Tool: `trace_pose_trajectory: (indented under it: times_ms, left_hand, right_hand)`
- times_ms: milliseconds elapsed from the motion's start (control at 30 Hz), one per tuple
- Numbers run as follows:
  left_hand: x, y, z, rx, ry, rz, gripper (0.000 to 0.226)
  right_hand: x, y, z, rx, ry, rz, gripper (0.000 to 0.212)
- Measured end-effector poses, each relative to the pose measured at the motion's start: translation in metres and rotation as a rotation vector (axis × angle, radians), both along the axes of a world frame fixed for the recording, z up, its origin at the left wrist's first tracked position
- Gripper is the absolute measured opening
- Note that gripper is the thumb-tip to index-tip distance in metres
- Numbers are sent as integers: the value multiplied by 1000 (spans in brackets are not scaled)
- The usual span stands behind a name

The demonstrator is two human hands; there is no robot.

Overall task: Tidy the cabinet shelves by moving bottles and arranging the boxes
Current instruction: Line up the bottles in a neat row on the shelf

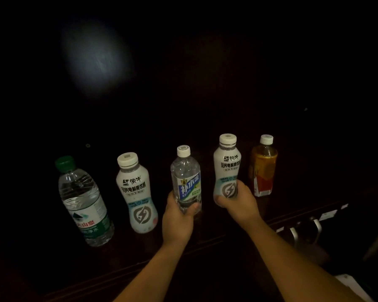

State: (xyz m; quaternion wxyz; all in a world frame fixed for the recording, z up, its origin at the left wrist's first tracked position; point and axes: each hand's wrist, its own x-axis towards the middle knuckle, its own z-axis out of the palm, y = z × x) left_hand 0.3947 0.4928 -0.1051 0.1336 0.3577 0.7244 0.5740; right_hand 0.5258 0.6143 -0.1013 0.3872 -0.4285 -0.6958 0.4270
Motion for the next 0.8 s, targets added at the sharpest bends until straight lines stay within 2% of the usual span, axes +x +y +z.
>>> trace_pose_trajectory:
  times_ms: [167,267,300,400,433,533,567,667,733,800]
  left_hand:
    - [0,0,-1,-14,34,-15,58]
    - [0,0,-3,-26,44,-19,60]
    - [0,0,-4,-24,43,-19,59]
    - [1,-1,-3,-1,45,-16,56]
    - [1,-1,-3,2,44,-12,56]
    - [2,0,-6,9,35,5,54]
    - [3,1,-5,14,35,9,53]
    - [1,1,-3,33,32,-5,54]
    - [0,1,-3,43,32,-17,55]
    - [-1,1,-4,44,36,-20,54]
  right_hand:
    - [4,-2,2,-30,11,40,49]
    - [17,-4,-4,-37,33,72,63]
    - [24,-4,-9,-24,53,1,66]
    - [51,2,-16,130,96,-369,57]
    - [56,9,-14,144,79,-449,61]
    - [57,34,-6,94,-94,-460,95]
    - [55,41,-3,103,-127,-437,99]
    - [56,58,-2,119,-110,-392,80]
    - [68,64,-5,77,-45,-272,56]
    - [80,69,-4,13,-5,-134,45]
